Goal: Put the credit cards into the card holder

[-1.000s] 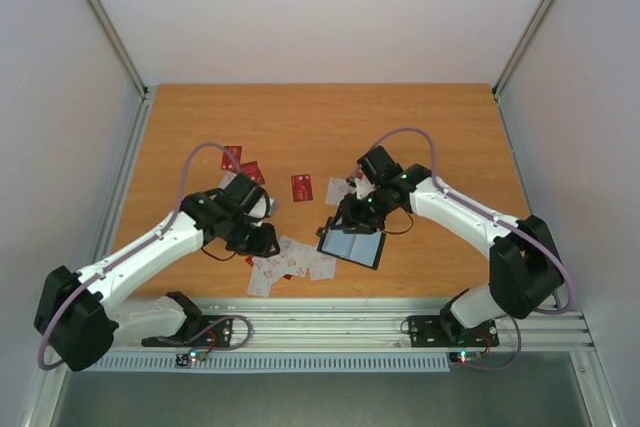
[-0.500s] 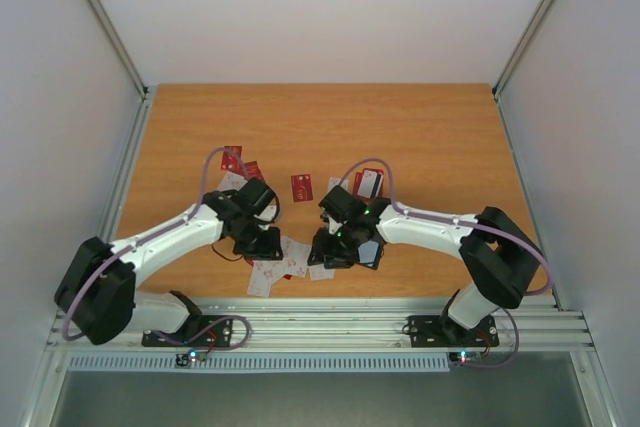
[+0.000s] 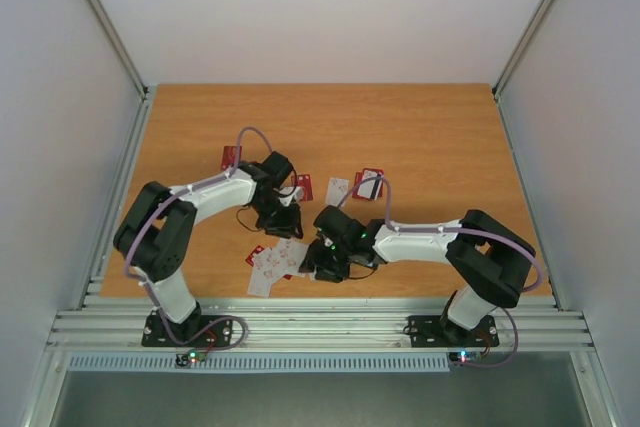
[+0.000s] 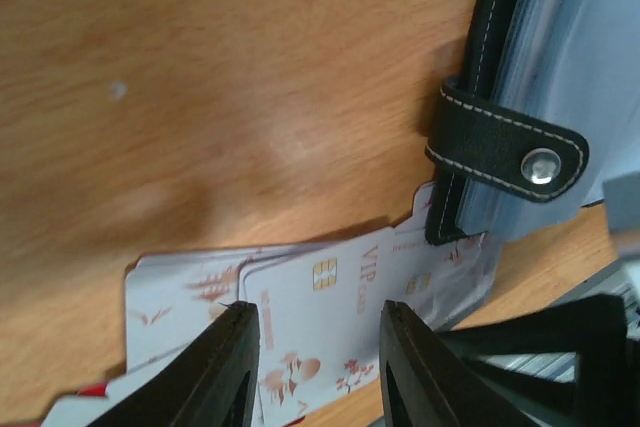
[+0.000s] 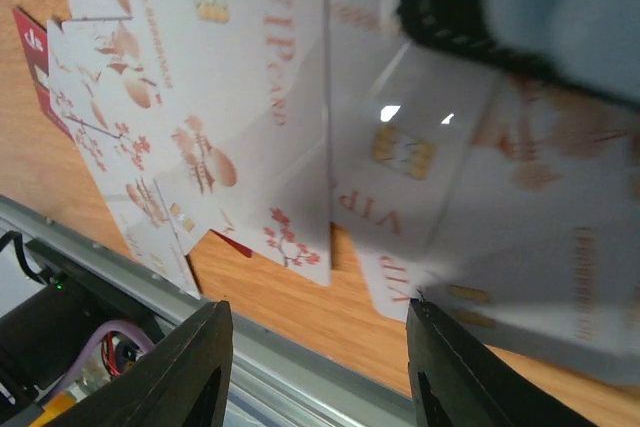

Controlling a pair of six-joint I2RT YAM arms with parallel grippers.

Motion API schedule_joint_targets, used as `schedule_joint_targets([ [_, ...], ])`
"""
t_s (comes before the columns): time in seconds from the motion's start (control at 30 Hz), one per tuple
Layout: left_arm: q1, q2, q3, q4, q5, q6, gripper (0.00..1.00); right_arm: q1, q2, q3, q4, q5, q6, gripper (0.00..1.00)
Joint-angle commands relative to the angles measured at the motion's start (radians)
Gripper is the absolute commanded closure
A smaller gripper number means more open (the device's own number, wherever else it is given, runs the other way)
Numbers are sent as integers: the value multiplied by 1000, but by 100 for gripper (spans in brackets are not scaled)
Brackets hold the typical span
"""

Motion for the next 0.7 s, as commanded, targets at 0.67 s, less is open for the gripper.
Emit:
schedule_joint_targets([
  [0.67,7,191,63,-21,109,196,65,100,72,-35,117,76,261,50],
])
